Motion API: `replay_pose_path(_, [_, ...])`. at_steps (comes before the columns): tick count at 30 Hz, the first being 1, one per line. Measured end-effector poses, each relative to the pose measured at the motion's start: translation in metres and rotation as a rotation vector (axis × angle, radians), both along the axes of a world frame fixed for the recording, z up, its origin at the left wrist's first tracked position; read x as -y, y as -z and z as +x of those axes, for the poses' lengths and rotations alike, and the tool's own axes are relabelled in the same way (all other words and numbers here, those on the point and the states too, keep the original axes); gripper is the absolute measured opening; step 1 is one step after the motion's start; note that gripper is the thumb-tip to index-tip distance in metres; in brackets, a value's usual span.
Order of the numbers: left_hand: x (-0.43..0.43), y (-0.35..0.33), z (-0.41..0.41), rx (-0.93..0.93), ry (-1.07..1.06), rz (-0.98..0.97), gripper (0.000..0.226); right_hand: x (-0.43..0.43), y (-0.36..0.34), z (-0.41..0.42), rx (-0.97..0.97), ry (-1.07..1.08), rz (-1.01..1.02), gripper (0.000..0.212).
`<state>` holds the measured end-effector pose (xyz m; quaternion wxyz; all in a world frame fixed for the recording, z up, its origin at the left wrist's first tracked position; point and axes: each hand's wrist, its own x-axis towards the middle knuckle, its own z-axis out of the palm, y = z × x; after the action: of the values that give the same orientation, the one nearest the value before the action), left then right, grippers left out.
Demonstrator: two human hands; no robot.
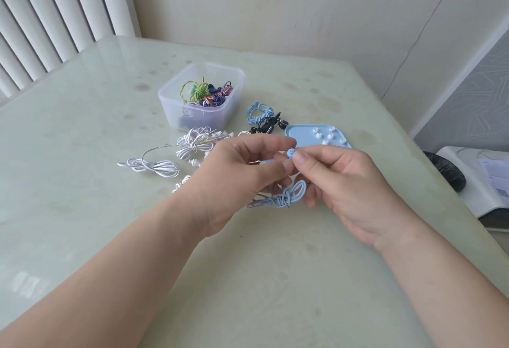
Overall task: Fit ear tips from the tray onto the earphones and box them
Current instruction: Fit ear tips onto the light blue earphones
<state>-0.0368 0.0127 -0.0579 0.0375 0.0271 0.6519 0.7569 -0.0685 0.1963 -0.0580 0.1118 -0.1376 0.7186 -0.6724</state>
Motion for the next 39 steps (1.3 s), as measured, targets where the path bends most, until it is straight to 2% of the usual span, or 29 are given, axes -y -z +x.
replay_pose_path(6, [-0.002, 0.001, -0.001, -0.051, -0.021, -0.018, 0.013, -0.002, -0.003, -0.002, 0.132, -0.048, -0.095, 0.025])
replay_pose_path(13, [-0.002, 0.005, -0.004, -0.046, -0.106, -0.011, 0.013, -0.004, -0.005, -0.006, 0.25, 0.084, -0.215, 0.023])
replay_pose_path(18, [-0.006, 0.007, -0.002, -0.051, -0.123, -0.004, 0.003, -0.003, -0.009, -0.005, 0.292, 0.105, -0.24, 0.018])
replay_pose_path(24, [-0.008, 0.01, -0.003, -0.04, -0.13, 0.017, 0.013, -0.003, -0.007, -0.006, 0.294, 0.103, -0.229, 0.016])
replay_pose_path(39, [-0.011, 0.011, -0.002, -0.107, -0.164, 0.008, 0.008, 0.001, -0.009, -0.001, 0.21, 0.097, -0.302, 0.013])
